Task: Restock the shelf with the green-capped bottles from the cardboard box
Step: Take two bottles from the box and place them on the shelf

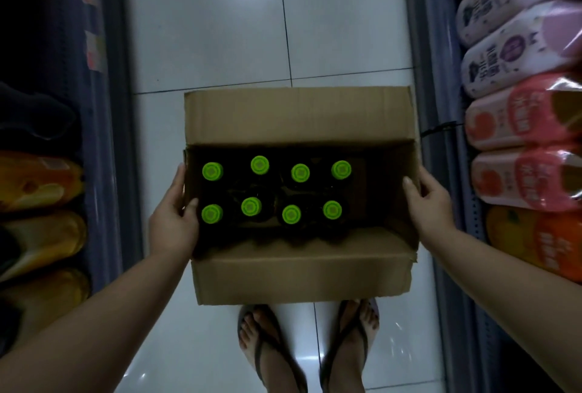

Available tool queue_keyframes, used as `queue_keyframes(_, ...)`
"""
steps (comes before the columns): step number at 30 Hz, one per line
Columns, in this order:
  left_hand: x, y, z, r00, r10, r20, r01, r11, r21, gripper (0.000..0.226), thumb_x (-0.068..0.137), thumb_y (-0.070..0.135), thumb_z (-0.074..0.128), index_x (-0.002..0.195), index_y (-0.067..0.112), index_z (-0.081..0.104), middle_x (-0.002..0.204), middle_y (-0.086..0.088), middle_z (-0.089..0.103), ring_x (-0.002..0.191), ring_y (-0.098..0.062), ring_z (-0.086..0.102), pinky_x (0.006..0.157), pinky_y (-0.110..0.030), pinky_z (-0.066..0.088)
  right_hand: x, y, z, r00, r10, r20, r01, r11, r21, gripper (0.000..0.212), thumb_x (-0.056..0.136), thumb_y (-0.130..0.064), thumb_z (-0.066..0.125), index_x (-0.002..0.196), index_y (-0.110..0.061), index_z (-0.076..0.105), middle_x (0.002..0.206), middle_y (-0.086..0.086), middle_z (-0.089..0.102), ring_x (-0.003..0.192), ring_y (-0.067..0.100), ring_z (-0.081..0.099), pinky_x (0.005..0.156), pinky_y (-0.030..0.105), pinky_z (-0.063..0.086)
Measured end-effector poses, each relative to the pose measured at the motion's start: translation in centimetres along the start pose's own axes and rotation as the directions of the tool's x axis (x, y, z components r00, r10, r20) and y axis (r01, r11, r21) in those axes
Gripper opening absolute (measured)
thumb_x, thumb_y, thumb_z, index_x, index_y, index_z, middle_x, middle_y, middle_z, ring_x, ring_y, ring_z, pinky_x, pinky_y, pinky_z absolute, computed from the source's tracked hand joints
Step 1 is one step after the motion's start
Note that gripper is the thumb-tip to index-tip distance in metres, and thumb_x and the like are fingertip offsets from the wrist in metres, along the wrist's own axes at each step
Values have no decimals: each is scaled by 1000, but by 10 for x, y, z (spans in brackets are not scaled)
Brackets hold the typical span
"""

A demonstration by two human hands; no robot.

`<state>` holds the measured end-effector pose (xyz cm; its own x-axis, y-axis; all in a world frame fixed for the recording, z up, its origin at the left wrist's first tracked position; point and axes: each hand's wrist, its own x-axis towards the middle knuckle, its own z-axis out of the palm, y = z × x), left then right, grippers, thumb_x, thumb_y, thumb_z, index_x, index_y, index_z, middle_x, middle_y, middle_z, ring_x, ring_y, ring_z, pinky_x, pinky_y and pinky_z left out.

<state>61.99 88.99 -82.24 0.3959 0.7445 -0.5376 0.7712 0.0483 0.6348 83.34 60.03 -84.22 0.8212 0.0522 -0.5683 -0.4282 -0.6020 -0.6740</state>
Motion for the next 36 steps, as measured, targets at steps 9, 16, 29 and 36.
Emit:
queue_keyframes(9,-72,62,13,952,305,0,-303,948,-96,39,85,12,65,119,32,60,120,7,62,113,-13,59,99,-43,48,-48,-59,-19,958,-242,154,260,959,-112,50,89,-21,61,135,-33,46,139,-7,50,126,7,46,102,25,41)
queue_keyframes(16,-113,58,103,929,218,300,-121,943,-310,42,74,26,71,105,50,59,115,22,63,113,2,56,101,-35,46,-48,-58,10,880,-248,406,336,928,-160,56,84,-25,67,134,-36,47,139,-14,49,129,3,42,108,31,39)
queue_keyframes(29,-84,37,180,958,118,261,-116,993,-25,53,76,7,73,126,18,59,147,5,42,136,-9,36,101,-8,21,-1,-16,58,864,-281,418,376,912,-163,49,77,-9,73,123,-20,61,120,-4,58,118,3,47,89,-6,27)
queue_keyframes(36,-98,40,166,970,168,175,-150,982,-114,31,76,7,74,104,19,66,136,4,55,134,-9,40,98,-8,28,-13,-25,32,852,-353,387,403,914,-54,44,81,-12,70,122,-26,60,139,-11,49,134,3,38,112,26,30)
